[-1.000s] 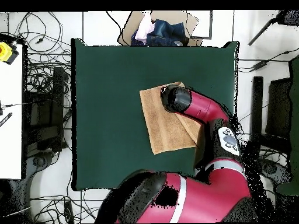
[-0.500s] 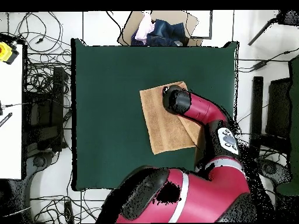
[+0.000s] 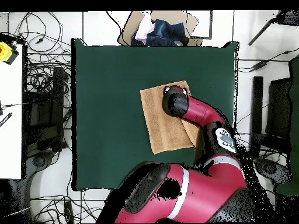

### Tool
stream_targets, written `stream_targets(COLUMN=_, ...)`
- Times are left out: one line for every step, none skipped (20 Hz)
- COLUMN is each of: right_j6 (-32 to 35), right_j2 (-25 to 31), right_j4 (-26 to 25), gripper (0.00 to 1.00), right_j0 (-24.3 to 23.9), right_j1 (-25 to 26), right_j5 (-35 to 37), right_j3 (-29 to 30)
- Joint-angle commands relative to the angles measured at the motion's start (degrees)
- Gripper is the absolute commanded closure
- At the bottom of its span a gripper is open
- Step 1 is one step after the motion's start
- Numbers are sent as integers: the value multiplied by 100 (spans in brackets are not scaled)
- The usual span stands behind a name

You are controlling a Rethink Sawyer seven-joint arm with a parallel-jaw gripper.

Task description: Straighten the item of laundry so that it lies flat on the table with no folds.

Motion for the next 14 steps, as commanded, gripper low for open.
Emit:
stream_targets(right_j6=1115, right_j2=485, right_j4=-50, gripper=0, right_j0=-106, right_j1=404, right_j5=-420, right_j3=284)
stream_targets(right_j6=1141, right_j2=437, right_j4=-44, gripper=0, right_j0=-78, right_j1=405, right_j5=-449, right_j3=284)
stream_targets(right_j6=1158, right_j2=425, right_j4=-39, gripper=0, right_j0=-73, right_j1=399, right_j5=-455, right_j3=302)
stream_targets(right_j6=1175, right_j2=412, right_j4=-34, gripper=0, right_j0=-68, right_j1=393, right_j5=-461, right_j3=320)
stream_targets(right_j6=1182, right_j2=392, right_j4=-25, gripper=0, right_j0=-58, right_j1=379, right_j5=-431, right_j3=336)
stream_targets(right_j6=1199, right_j2=386, right_j4=-6, gripper=0, right_j0=-56, right_j1=368, right_j5=-405, right_j3=351)
stream_targets(right_j6=1206, right_j2=377, right_j4=10, gripper=0, right_j0=-51, right_j1=358, right_j5=-363, right_j3=370)
stream_targets(right_j6=1196, right_j2=358, right_j4=7, gripper=0, right_j0=-36, right_j1=348, right_j5=-339, right_j3=365)
stream_targets(right_j6=1206, right_j2=336, right_j4=-4, gripper=0, right_j0=-23, right_j1=329, right_j5=-356, right_j3=393)
stream_targets(right_j6=1200, right_j2=329, right_j4=-23, gripper=0, right_j0=-20, right_j1=312, right_j5=-377, right_j3=407)
stream_targets(right_j6=1214, right_j2=335, right_j4=-31, gripper=0, right_j0=-25, right_j1=285, right_j5=-390, right_j3=461)
stream_targets(right_j6=1215, right_j2=319, right_j4=-42, gripper=0, right_j0=-17, right_j1=262, right_j5=-395, right_j3=484)
stream_targets(right_j6=1221, right_j2=298, right_j4=-58, gripper=0, right_j0=-2, right_j1=234, right_j5=-416, right_j3=512)
stream_targets(right_j6=1229, right_j2=291, right_j4=-54, gripper=0, right_j0=-2, right_j1=217, right_j5=-402, right_j3=536)
